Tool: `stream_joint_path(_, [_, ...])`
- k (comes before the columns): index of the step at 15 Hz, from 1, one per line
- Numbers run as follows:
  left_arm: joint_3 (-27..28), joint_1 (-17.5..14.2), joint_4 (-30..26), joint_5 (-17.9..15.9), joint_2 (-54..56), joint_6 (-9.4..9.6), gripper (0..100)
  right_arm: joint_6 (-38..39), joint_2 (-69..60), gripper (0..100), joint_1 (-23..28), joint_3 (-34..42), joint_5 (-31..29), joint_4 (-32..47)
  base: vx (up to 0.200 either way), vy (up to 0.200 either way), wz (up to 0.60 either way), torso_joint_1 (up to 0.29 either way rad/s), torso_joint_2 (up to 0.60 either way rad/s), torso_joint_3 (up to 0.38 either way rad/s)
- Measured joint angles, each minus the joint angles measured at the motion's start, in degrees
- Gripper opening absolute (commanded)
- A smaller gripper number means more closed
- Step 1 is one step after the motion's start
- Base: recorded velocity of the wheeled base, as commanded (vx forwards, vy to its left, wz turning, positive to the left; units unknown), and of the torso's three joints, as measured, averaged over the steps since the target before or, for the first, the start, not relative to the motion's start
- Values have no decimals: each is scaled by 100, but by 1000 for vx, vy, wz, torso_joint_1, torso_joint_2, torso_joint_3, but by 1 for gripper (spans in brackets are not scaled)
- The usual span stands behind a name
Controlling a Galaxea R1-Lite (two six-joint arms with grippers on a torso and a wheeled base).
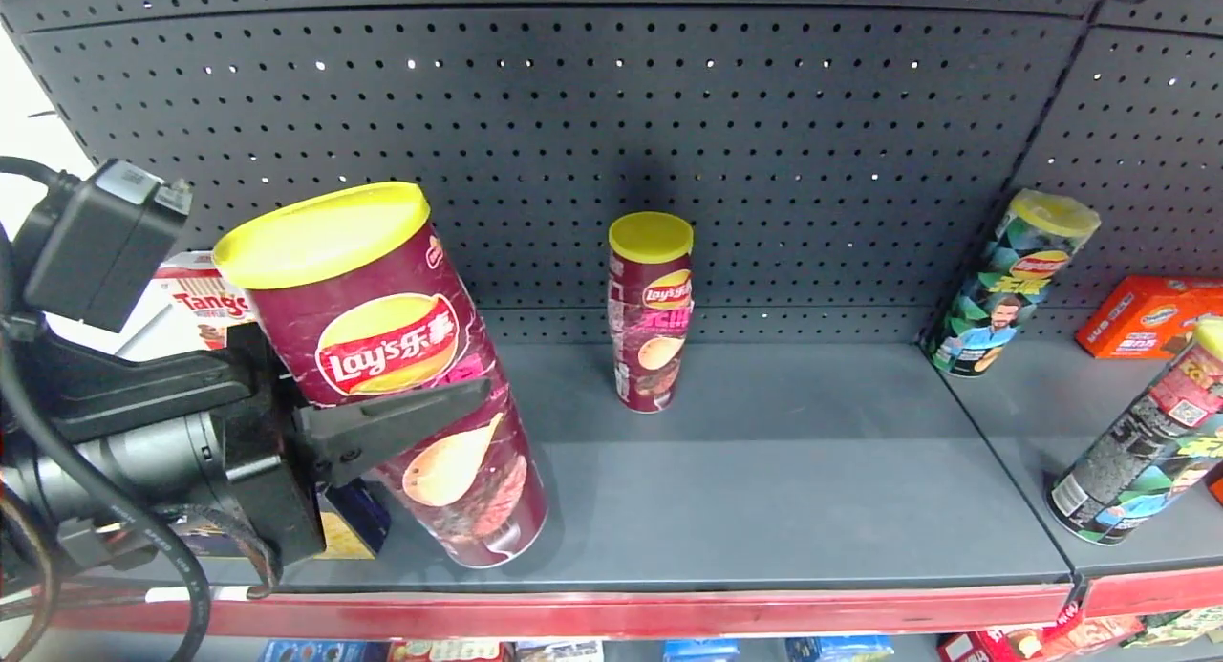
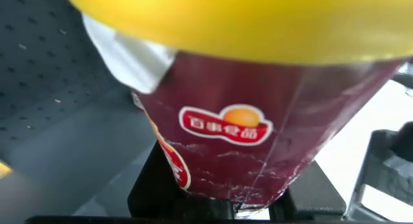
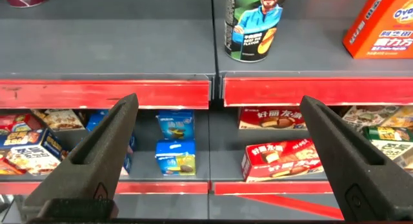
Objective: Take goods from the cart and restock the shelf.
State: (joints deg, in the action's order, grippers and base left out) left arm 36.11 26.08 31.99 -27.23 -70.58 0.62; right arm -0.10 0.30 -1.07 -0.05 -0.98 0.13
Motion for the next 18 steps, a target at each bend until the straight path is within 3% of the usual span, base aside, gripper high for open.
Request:
stream_joint_path(3, [-105,-133,-2,-11,116,-76,0,-1,239,100,-55,-369,368,-4,0,0,0,0,0,0])
stream_joint_path(6, [-98,-299,0,-2,168,-94,0,-66,1240,100,-236,-2087,1123,385,0,0,0,0,0,0])
stream_joint_path(8, [-161,-336,-11,-7,199,-94,0,-597,2053,100,-584,-2784,1518,556,0,0,0,0,0,0])
stream_joint_path(14, [-293,-332,-2,-2,284,-87,0,-969,3790,100,-2216,-2983,1715,99,0,0,0,0,0,0])
stream_joint_path(18, [-323,-351,-9,0,336,-98,0,-997,4984,100,-2428,-3132,1417,-1020,0,0,0,0,0,0])
